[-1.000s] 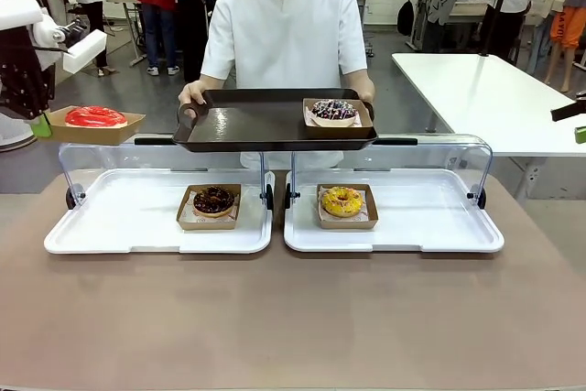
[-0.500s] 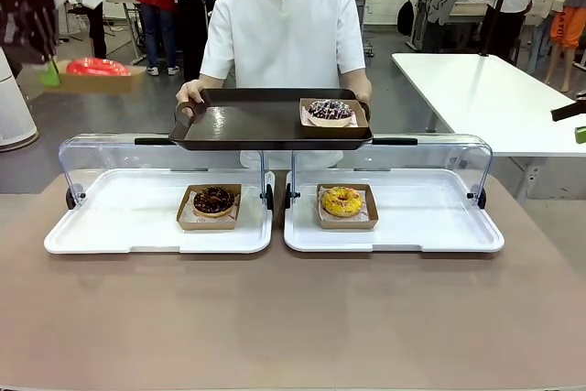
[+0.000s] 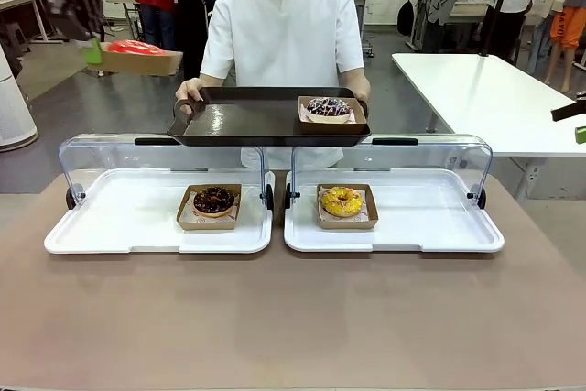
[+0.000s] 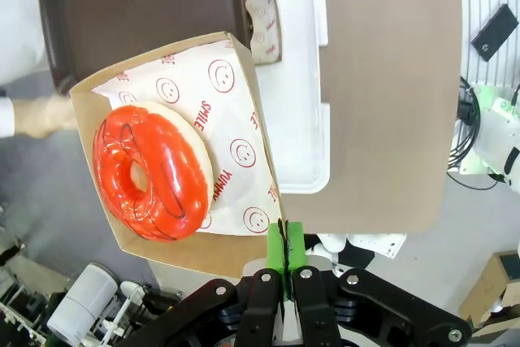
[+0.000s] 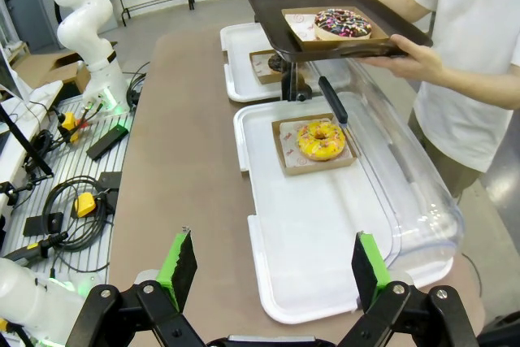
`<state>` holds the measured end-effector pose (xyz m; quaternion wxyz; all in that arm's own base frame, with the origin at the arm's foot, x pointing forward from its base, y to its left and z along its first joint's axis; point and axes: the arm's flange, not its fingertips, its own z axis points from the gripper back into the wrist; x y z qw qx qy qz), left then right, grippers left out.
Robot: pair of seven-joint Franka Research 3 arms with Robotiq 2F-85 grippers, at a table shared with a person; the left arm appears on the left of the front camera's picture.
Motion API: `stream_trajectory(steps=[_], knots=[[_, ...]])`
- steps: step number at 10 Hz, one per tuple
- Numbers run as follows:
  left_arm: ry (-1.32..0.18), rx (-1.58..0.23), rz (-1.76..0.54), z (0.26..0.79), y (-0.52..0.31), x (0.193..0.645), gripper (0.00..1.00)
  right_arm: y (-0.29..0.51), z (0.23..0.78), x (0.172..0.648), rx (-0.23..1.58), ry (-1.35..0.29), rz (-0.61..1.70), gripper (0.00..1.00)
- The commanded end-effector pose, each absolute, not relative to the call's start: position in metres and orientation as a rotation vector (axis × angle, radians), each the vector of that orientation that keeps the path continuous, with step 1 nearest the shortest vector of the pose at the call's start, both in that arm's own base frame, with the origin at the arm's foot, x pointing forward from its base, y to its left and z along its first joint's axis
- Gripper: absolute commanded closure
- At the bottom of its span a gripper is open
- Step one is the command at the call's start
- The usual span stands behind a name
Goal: Provide the desired donut to the person.
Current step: Place the picked Paper togo box onto the Handle tray extended by the person.
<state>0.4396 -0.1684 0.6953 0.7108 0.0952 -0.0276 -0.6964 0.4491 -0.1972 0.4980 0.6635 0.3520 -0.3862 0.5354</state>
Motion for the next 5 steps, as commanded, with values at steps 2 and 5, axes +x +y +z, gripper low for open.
stream_trajectory(steps=[2,5], knots=[[-0.027,0.185,-1.546,0.685,-0.21,0.468,0.99,-0.197,0.497,0.45,0.79,-0.874,1.206,0.0],[-0.059,0.171,-1.556,0.658,-0.237,0.502,0.99,-0.197,0.497,0.45,0.79,-0.874,1.206,0.0]])
